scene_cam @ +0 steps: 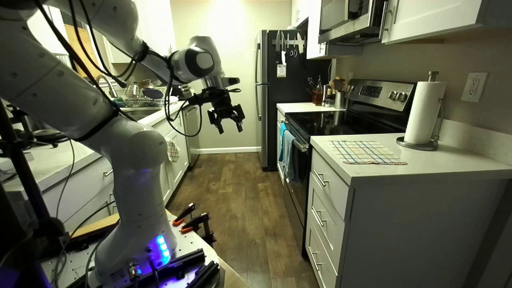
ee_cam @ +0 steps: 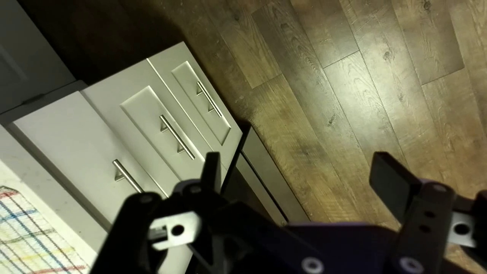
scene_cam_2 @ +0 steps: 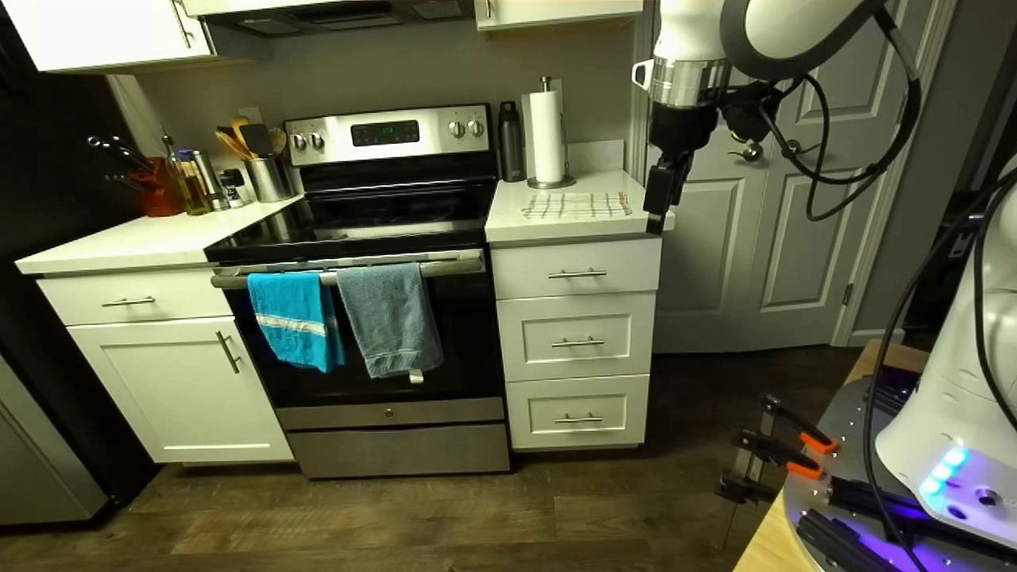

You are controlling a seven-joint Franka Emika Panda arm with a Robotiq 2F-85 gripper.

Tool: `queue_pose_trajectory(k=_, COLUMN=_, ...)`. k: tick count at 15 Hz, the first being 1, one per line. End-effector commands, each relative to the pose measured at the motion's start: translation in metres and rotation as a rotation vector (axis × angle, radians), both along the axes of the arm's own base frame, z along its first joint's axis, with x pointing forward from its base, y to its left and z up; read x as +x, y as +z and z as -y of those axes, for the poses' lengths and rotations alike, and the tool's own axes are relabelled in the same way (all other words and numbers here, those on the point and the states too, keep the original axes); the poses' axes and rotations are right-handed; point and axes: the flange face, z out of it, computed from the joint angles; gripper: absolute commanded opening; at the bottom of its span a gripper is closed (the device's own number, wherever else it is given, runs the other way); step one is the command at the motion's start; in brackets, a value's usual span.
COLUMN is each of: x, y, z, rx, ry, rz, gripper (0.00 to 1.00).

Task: Open the topmost drawer on the right.

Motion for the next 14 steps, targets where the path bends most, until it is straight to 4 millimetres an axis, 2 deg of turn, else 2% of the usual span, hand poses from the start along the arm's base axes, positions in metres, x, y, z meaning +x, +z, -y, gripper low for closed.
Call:
queue_pose_trajectory(k=1, x=-0.011, y=-0.005, z=0.035, rx=-0.032, ry=0.071, rz=-0.029, gripper=1.00)
queue_pose_trajectory(k=3, x=-0.015, y=-0.009, z=0.052, rx=-0.051, ry=0.132, rz=-0.054, gripper=1.00)
queue_pose_trajectory(k=4, x=-0.007, y=-0.003, z=0.059, rx=-0.061, ry=0.166, rz=-0.067, gripper=1.00)
queue_pose_trajectory(k=9, x=-0.002, y=-0.003, z=0.089, rx=-0.144, ry=0.331, rz=-0.084, gripper=1.00)
queue_pose_trajectory(k=10, x=-0.001, y=-0.002, z=0.091, rx=-0.148, ry=0.341, rz=-0.083, gripper=1.00)
queue_pose_trajectory(k=11, x=-0.002, y=-0.004, z=0.084, rx=-0.117, ry=0.292, rz=-0.083, gripper=1.00)
queue_pose_trajectory(k=14, x=-0.002, y=-0.004, z=0.087, rx=-0.121, ry=0.307, rz=-0.086, gripper=1.00)
